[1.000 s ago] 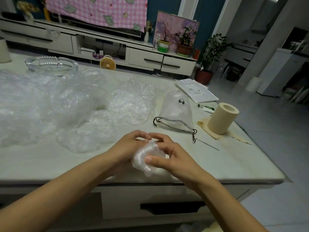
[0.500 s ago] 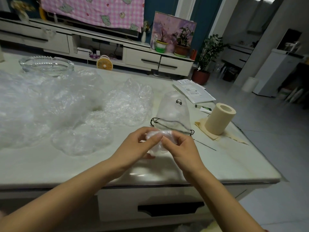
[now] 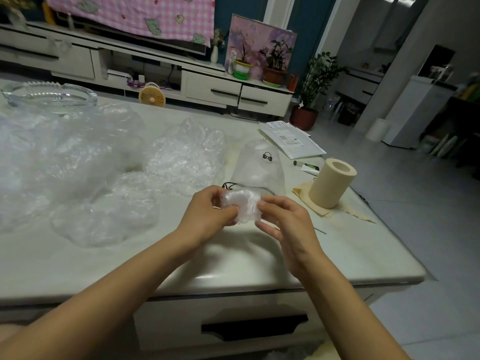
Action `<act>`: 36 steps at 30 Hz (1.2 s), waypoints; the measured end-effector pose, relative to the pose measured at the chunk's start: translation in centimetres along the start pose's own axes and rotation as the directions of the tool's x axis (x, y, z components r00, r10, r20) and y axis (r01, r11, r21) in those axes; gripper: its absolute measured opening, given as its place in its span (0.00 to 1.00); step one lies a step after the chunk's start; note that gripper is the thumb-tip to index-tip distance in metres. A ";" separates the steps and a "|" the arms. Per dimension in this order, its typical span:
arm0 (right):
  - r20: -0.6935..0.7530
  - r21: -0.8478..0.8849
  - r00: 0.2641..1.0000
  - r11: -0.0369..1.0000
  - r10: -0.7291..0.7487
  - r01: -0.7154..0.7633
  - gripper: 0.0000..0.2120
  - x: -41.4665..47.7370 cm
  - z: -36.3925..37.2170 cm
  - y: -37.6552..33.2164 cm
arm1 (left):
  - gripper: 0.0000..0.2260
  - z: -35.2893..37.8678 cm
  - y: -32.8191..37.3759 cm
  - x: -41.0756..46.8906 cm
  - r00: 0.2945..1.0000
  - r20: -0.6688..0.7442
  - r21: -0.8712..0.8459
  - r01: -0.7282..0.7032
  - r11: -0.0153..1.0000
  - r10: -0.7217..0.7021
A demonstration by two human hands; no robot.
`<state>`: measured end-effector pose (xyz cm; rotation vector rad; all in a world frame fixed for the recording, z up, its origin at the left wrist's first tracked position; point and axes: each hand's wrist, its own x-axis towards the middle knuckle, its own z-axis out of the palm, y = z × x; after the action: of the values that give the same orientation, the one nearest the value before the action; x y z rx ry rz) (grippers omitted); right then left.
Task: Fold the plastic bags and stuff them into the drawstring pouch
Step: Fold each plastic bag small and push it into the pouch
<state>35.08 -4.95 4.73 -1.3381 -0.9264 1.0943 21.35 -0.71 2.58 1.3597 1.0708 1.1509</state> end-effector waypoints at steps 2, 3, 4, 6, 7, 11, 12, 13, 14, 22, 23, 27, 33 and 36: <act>0.042 0.057 0.998 0.997 0.054 -0.057 0.16 0.5 -0.7 0.2 | 0.07 0.7 -0.3 0.6 1.000 -0.013 0.025 -0.018 1.000 0.018; 0.087 0.064 0.994 0.995 0.068 -0.074 0.20 0.6 -0.8 0.3 | 0.07 0.8 -0.5 0.7 1.000 -0.001 0.021 -0.018 1.000 0.018; 0.118 0.066 0.990 0.994 0.074 -0.082 0.20 0.7 -0.9 0.3 | 0.07 1.1 -0.7 0.9 1.000 0.027 0.011 -0.014 1.000 0.013; 0.124 0.055 0.990 0.996 0.063 -0.070 0.15 1.1 -1.3 0.4 | 0.06 1.6 -1.0 1.3 0.995 0.100 -0.015 -0.002 1.000 0.004; 0.119 0.043 0.991 0.997 0.056 -0.062 0.12 1.4 -1.6 0.4 | 0.06 1.9 -1.1 1.5 0.991 0.133 -0.018 0.003 1.000 0.000; 0.130 -0.052 0.989 0.997 0.066 -0.060 0.05 2.3 -2.7 0.4 | 0.10 2.0 -1.4 2.4 0.971 0.233 0.085 0.034 0.996 -0.053; 0.113 -0.111 0.992 0.993 0.058 -0.046 0.05 2.5 -2.9 0.3 | 0.09 2.1 -1.4 2.5 0.965 0.252 0.109 0.049 0.993 -0.075; 0.085 -0.147 0.995 0.989 0.046 -0.033 0.04 2.7 -3.2 0.4 | 0.08 2.2 -1.3 2.6 0.961 0.264 0.144 0.040 0.989 -0.078; 0.049 -0.156 0.998 0.987 0.036 -0.028 0.03 2.8 -3.5 0.4 | 0.08 2.3 -1.2 2.6 0.968 0.251 0.201 -0.030 0.979 -0.023; -0.067 -0.222 0.998 0.975 -0.016 0.000 0.05 4.0 -5.4 0.9 | 0.19 2.4 -5.0 6.4 0.740 0.497 0.815 -0.577 0.049 0.454; -0.061 -0.252 0.998 0.968 -0.034 0.018 0.06 4.1 -5.4 1.1 | 0.20 2.5 -5.3 6.5 0.746 0.499 0.815 -0.577 0.055 0.440; -0.043 -0.343 0.968 0.914 -0.246 0.217 0.10 4.7 -5.1 1.5 | 0.21 3.3 -4.3 5.6 0.707 0.479 0.747 -0.639 0.182 0.520; -0.199 -0.691 0.685 0.596 -0.701 0.409 0.07 6.0 -4.6 2.3 | 0.21 3.8 -3.3 3.3 0.654 0.467 0.639 -0.715 0.285 0.595; -0.176 -0.717 0.673 0.562 -0.718 0.413 0.07 6.8 -4.6 2.7 | 0.21 3.9 -3.5 2.0 0.658 0.493 0.594 -0.733 0.331 0.569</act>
<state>41.11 0.19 1.23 -1.5372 -1.3043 -0.1191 25.45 0.97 -0.84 2.7560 0.8692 1.0816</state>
